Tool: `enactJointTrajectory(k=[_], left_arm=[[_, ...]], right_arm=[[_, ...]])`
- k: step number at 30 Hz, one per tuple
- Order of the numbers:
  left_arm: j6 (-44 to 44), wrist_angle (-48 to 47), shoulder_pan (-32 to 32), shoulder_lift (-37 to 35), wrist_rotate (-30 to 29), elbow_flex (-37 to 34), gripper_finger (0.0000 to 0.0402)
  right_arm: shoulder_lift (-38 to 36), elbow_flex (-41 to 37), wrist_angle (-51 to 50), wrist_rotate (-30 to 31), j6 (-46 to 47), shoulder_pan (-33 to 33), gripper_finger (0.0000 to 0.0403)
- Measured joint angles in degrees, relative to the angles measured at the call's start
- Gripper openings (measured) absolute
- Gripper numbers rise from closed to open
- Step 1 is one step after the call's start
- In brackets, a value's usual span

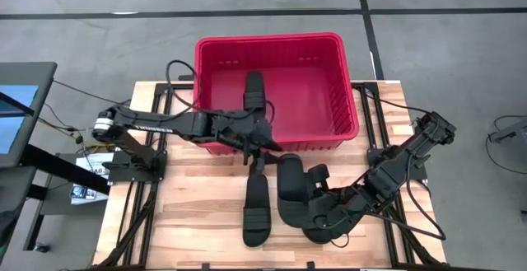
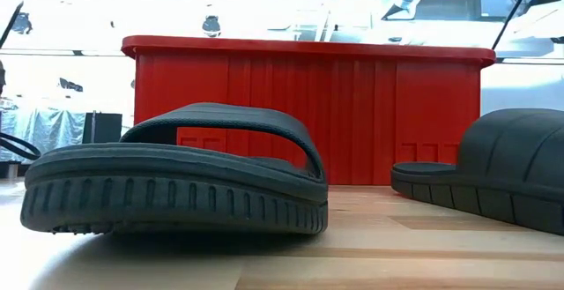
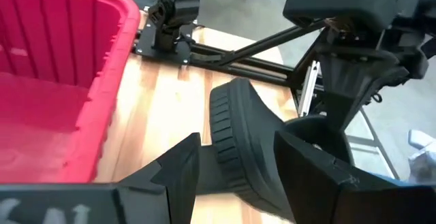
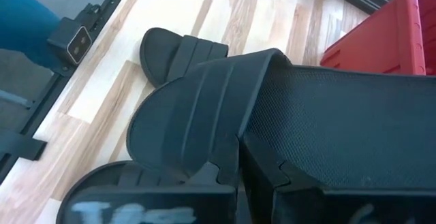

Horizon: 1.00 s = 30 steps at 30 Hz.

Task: Pick and place slides into bin
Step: Put the center slide into the bin

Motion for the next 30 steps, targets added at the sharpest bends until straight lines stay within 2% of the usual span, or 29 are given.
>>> enactJointTrajectory(k=[18,22,30], left_arm=[[-0.63,3.15,-0.02,1.48,1.02,0.0,0.0169],[-0.54,4.43,-0.02,1.48,1.38,0.0,0.0135],[0.65,4.1,0.0,1.48,1.18,0.0,0.0032]], right_arm=[[0.0,0.0,-0.12,0.16,-0.64,-0.09,0.0],[0.0,0.0,0.39,0.18,-1.54,-0.12,0.0],[0.0,0.0,1.01,0.17,-1.95,-0.11,0.0]])
